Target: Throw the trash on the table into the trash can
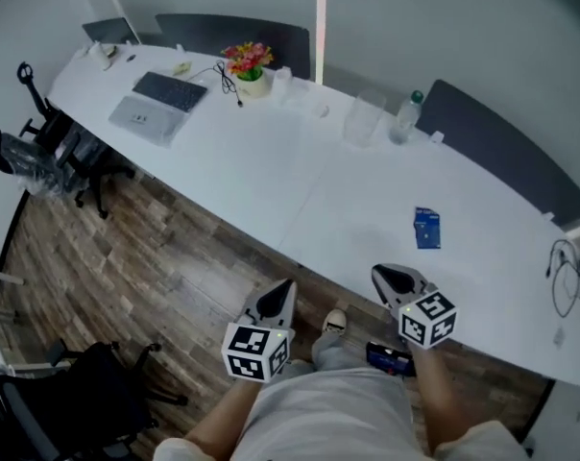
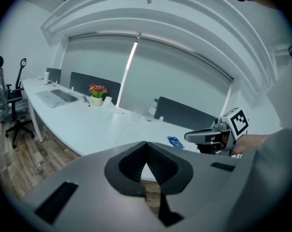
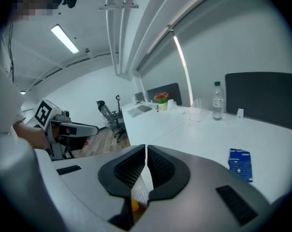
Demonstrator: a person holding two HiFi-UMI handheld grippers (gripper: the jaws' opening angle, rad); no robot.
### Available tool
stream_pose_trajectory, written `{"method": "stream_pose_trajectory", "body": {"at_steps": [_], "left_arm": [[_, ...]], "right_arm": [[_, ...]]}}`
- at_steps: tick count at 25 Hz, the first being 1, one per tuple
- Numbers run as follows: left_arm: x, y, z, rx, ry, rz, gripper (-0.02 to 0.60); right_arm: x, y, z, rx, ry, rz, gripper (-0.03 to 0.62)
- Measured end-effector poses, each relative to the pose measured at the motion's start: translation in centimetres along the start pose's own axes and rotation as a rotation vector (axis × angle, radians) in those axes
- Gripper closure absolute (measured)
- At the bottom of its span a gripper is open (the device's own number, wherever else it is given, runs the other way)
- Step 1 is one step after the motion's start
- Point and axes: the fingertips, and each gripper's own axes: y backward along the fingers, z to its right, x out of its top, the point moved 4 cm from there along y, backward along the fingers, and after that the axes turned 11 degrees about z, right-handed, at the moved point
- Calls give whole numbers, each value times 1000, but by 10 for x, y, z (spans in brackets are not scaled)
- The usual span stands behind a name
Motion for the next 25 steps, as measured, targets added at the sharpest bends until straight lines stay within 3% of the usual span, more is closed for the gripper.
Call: {"method": "stream_pose_trajectory", "body": {"at_steps": [9, 21, 25], "left_arm": [[4, -107, 73, -163, -39, -47, 581], [-17, -167, 115, -222, -65, -137, 581], [-24, -175, 124, -235, -63, -161, 581]], "right_arm": [[-3, 58, 105, -197, -50, 27, 554], [-28, 84, 191, -343, -78, -17, 553], [-38, 78, 208, -355, -89, -25, 551]]}}
